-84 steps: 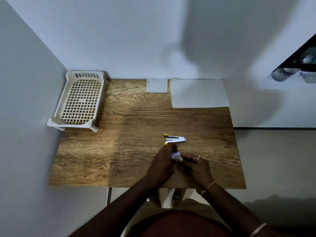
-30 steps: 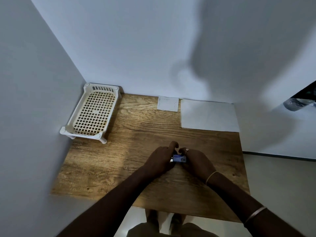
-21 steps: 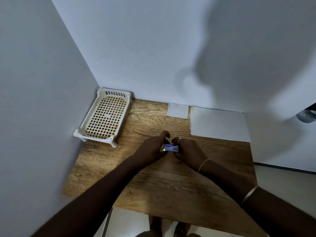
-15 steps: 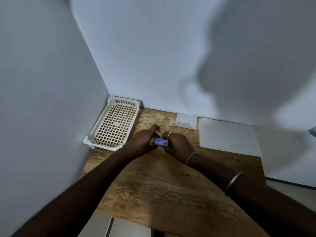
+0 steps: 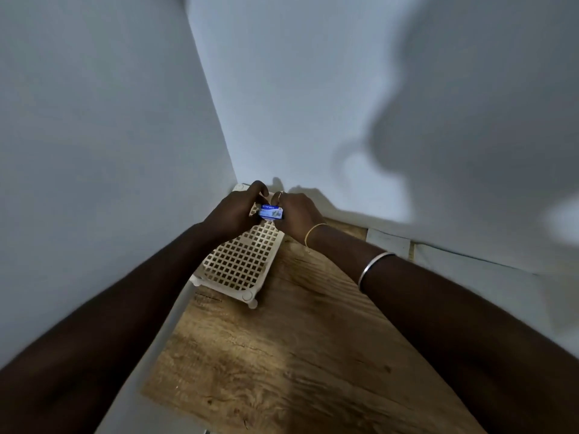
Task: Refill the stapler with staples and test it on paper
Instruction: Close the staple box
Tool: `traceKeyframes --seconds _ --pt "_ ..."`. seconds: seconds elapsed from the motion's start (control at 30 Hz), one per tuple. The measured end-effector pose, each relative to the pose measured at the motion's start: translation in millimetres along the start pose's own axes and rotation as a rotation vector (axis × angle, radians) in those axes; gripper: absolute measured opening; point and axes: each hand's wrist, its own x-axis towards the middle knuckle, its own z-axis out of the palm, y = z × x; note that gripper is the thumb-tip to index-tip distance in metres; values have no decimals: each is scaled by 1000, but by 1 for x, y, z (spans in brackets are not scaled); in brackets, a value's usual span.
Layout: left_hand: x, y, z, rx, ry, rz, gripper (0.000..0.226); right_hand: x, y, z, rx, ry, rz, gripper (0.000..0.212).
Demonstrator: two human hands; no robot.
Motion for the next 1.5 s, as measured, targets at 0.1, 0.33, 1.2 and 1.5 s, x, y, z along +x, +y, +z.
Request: traceKeyframes --seconds 0.1,0.33,1.2,1.5 --pt "10 -20 2 24 -5 -22 48 23 1 13 -7 -13 -1 24" --pt "25 -51 12 9 -58 -58 48 47 6 41 -3 -38 42 15" --pt "-35 -32 -7 25 -130 -65 43 -15 -38 46 81 -70 146 26" --pt "-53 -35 6 141 -124 -68 31 -21 -52 73 -79 -44 179 50"
